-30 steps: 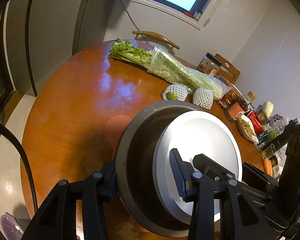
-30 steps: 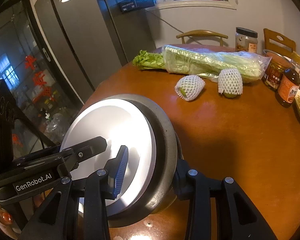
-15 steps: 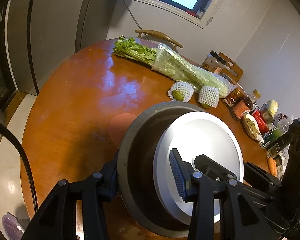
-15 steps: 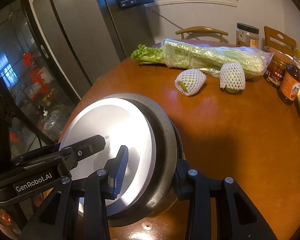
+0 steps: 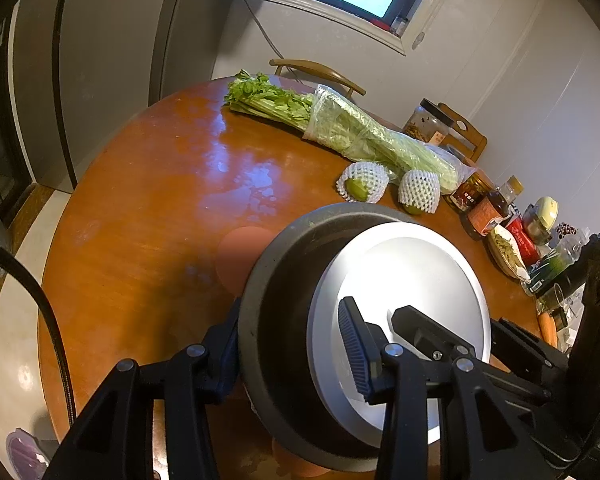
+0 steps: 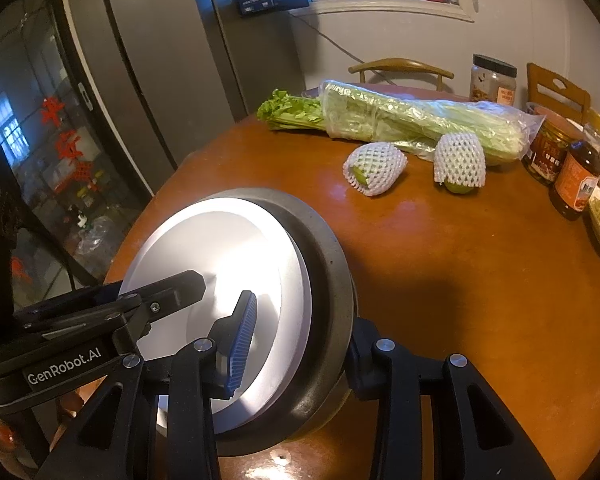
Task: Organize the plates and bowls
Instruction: 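Lower the steel bowl onto the steel pan atop the plate stack, then settle the steel bowl on the stack and open the left tool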
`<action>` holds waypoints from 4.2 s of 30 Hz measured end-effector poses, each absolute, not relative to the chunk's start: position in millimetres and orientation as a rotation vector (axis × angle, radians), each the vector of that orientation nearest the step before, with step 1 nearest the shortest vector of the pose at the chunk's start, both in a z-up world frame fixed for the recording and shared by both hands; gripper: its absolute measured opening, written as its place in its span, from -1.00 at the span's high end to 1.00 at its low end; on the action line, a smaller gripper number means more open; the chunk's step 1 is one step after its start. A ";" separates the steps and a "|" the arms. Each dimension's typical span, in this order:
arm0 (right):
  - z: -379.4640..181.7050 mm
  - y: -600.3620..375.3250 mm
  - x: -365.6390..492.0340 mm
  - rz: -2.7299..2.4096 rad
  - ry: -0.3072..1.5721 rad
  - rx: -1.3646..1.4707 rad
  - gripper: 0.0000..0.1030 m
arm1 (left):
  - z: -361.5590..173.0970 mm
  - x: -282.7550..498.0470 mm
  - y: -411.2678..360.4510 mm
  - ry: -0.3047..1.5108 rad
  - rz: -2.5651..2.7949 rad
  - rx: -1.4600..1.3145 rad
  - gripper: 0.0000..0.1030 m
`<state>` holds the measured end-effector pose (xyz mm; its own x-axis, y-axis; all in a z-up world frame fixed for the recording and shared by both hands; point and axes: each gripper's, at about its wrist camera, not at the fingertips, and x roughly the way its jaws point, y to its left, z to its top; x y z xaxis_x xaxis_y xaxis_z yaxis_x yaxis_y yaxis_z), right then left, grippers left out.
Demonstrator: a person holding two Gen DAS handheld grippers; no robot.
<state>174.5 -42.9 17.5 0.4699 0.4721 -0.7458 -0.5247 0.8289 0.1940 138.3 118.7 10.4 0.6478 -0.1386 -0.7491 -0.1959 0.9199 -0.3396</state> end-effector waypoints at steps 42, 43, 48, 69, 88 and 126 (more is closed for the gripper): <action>30.3 -42.3 163.9 0.565 0.826 -0.129 -0.10 | 23.5 125.6 126.8 0.826 0.065 -0.392 0.00; 31.7 -43.1 162.7 0.559 0.818 -0.133 -0.12 | 24.5 123.9 127.2 0.822 0.066 -0.392 -0.01; 39.5 -47.5 157.8 0.556 0.795 -0.123 -0.13 | 26.4 120.1 127.4 0.816 0.073 -0.387 -0.05; 39.1 -73.6 144.7 0.516 0.803 -0.078 -0.24 | 21.3 115.0 125.2 0.846 0.028 -0.432 -0.27; 21.5 -61.8 153.9 0.560 0.882 -0.046 -0.25 | -15.3 147.4 117.8 0.956 0.027 -0.402 -0.37; 13.9 -190.3 188.0 0.425 0.867 0.032 -0.25 | -4.6 203.2 -15.1 0.978 -0.075 -0.218 -0.39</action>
